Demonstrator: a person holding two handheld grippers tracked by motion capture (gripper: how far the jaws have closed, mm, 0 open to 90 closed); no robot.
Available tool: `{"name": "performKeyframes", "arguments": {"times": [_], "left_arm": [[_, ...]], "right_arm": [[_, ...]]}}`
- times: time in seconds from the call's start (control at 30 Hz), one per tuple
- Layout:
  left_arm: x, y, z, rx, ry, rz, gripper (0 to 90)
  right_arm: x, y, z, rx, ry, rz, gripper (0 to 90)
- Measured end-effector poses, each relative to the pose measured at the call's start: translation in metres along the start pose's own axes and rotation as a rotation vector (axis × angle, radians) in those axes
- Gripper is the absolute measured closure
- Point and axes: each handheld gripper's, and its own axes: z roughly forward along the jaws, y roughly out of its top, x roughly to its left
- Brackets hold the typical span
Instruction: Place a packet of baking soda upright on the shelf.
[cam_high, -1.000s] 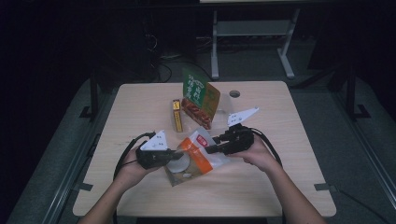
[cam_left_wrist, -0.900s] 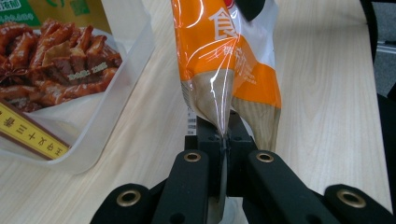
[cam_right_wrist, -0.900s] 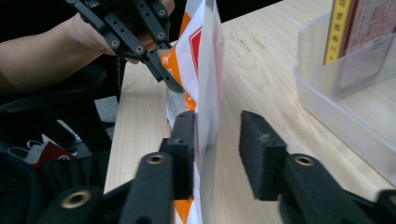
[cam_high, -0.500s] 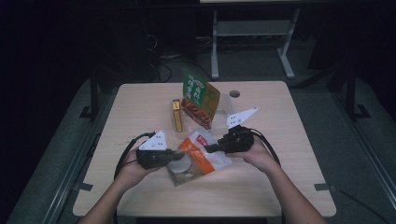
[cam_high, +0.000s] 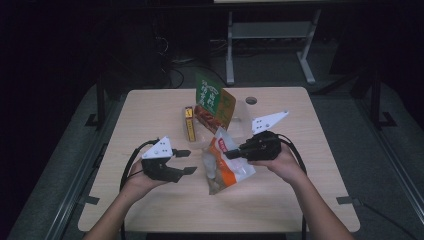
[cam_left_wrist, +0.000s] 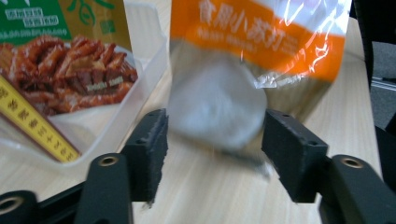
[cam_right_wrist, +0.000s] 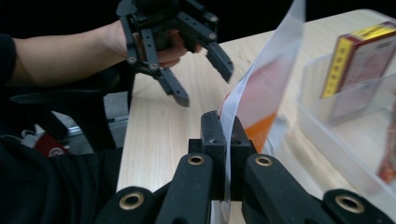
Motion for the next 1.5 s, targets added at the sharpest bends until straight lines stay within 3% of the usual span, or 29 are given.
{"name": "performKeyframes", "arguments": {"times": [0.17,0.3,0.53,0.67,0.83,0.93,1.27,1.5], "left_arm": [[-0.004,-0.016,-0.008,0.033,0.013,-0.019,37.0],[-0.002,-0.032,-0.011,0.050,0.022,-0.059,36.3],[0.001,-0.037,-0.005,0.069,0.015,-0.072,34.2],[0.001,-0.038,-0.002,0.085,0.009,-0.068,32.9],[0.001,-0.039,-0.001,0.095,0.006,-0.068,32.1],[0.001,-0.039,0.000,0.094,0.003,-0.068,31.6],[0.000,-0.038,0.001,0.096,-0.005,-0.063,31.6],[-0.001,-0.037,0.002,0.106,-0.015,-0.053,30.7]], "right_arm": [[0.003,0.001,-0.015,0.028,-0.064,-0.001,90.0],[0.007,0.005,-0.034,0.052,-0.128,-0.015,90.0],[0.008,0.009,-0.046,0.080,-0.196,-0.028,90.0],[0.006,0.012,-0.053,0.126,-0.270,-0.055,90.0],[0.003,0.015,-0.057,0.143,-0.303,-0.062,90.0],[-0.003,0.022,-0.063,0.175,-0.346,-0.070,90.0],[-0.013,0.042,-0.078,0.196,-0.393,-0.070,90.0],[-0.025,0.058,-0.085,0.239,-0.430,-0.073,90.0]]}}
